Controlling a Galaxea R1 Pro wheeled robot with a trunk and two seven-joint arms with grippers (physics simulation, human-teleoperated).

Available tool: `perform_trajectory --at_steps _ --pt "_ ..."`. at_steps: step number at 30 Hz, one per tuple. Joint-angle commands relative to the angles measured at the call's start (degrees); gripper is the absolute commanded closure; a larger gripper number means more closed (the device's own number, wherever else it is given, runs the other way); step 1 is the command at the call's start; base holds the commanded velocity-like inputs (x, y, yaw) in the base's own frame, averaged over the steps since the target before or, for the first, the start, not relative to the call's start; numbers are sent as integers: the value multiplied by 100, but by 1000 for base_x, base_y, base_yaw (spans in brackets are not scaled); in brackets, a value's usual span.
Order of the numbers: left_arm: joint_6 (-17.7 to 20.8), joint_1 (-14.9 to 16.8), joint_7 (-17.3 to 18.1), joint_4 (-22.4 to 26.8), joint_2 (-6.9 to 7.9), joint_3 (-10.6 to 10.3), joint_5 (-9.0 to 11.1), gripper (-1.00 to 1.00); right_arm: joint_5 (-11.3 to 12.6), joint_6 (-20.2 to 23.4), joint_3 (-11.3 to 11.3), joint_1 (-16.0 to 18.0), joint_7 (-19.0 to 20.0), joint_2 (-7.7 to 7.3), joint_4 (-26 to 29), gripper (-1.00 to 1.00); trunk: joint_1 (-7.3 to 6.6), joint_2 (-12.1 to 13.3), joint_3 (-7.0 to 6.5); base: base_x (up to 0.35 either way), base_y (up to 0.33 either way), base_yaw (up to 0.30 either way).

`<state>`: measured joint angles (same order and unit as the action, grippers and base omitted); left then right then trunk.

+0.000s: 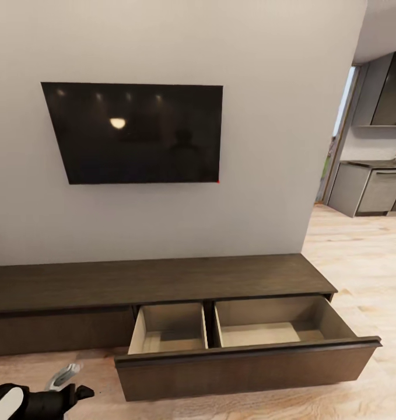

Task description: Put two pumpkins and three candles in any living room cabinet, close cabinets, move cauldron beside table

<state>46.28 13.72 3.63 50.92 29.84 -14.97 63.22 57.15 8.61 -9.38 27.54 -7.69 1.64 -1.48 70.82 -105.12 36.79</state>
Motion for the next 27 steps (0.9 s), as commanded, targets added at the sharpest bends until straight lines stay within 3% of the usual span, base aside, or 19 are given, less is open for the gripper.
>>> perform_trajectory --at_steps 1,4,8,11,12,14,18,22,27 --pt "-105 6 -136 -52 -3 -10 -37 -100 -133 16 -45 12 -206 5 74 -100 -23 39 -13 0 0 0" --pt "-367 8 -447 -114 -47 -19 -73 -100 -530 17 -52 19 -655 9 368 -100 -89 159 -67 0 0 0" --pt "-828 8 -832 -343 -321 -45 -363 -100 -778 -8 -61 22 -959 11 583 -100 -177 319 -138 0 0 0" --pt "-1339 8 -1020 -759 -642 -43 -772 -100 -841 -25 -70 23 -999 11 625 -100 -243 440 -192 0 0 0" --pt "-1586 14 -1060 -954 -805 -46 -933 -100 -899 -30 -71 23 -994 11 632 -100 -265 480 -210 0 0 0" --pt "-1805 21 -1084 -1158 -985 -49 -1140 -100 -1060 -46 -72 23 -981 11 639 -100 -309 560 -246 0 0 0" --pt "-1992 23 -1097 -1287 -1120 -29 -1415 -100 -1520 -253 -73 23 -968 15 647 -100 -397 720 -318 0 0 0" --pt "-2398 20 -1093 -1314 -1148 -11 -1479 -100 -1912 -508 -66 23 -971 21 648 -100 -441 801 -354 0 0 0" --pt "-2656 18 -1085 -1320 -1173 -44 -1493 -100 -2033 -569 -64 23 -988 28 649 -100 -441 801 -354 0 0 0"
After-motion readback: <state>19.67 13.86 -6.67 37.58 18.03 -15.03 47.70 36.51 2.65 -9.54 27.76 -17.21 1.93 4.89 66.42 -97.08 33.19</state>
